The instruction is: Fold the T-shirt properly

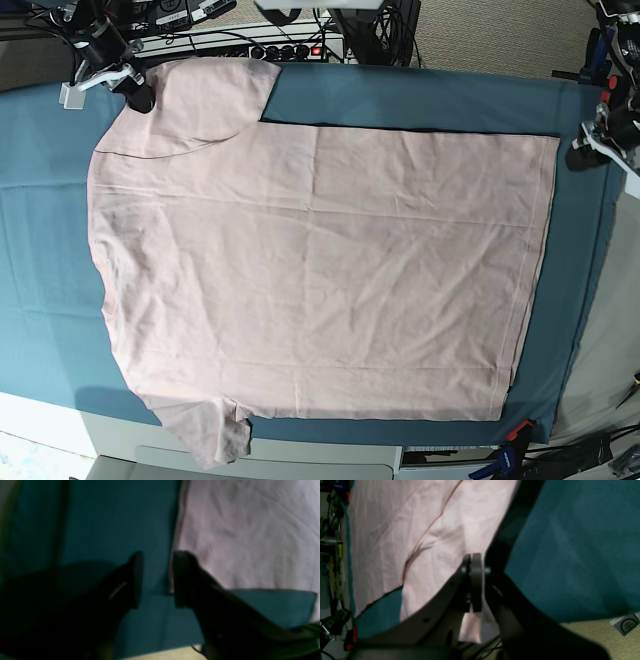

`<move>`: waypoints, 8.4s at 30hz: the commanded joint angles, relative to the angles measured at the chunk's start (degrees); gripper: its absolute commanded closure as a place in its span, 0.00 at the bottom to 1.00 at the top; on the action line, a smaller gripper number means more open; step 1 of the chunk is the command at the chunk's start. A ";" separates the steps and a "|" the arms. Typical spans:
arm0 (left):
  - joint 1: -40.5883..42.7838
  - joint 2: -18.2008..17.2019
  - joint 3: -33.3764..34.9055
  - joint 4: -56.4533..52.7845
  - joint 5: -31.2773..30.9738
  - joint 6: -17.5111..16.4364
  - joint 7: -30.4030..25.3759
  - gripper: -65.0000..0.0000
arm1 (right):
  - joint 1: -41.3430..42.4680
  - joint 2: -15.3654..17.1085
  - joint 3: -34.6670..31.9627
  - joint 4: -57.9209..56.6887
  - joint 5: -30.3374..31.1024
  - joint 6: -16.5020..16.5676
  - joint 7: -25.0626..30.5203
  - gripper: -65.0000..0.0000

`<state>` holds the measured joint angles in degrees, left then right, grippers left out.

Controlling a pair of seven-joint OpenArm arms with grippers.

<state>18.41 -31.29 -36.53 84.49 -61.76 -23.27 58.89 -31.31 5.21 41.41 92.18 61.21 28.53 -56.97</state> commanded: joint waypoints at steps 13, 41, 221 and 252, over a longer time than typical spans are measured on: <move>-0.17 -1.11 1.42 -1.14 -3.76 -1.90 0.87 0.62 | -0.92 0.02 -0.20 -0.20 -4.20 -1.11 -2.32 1.00; 1.51 -1.29 8.85 1.66 -0.85 -2.27 1.79 1.00 | -4.04 0.94 -0.15 0.98 -3.58 5.07 -3.76 1.00; 7.96 -5.68 -6.40 30.91 18.43 0.72 -2.34 0.51 | 11.65 -0.76 16.17 0.44 7.98 9.42 -9.68 1.00; 10.19 -5.35 -6.38 30.86 18.43 0.70 -2.29 0.51 | 29.90 0.11 8.94 5.07 -11.47 6.36 -4.22 0.44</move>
<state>28.56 -35.42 -42.35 114.54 -42.94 -22.55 57.43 -1.85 4.12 50.30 96.27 48.60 34.52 -62.41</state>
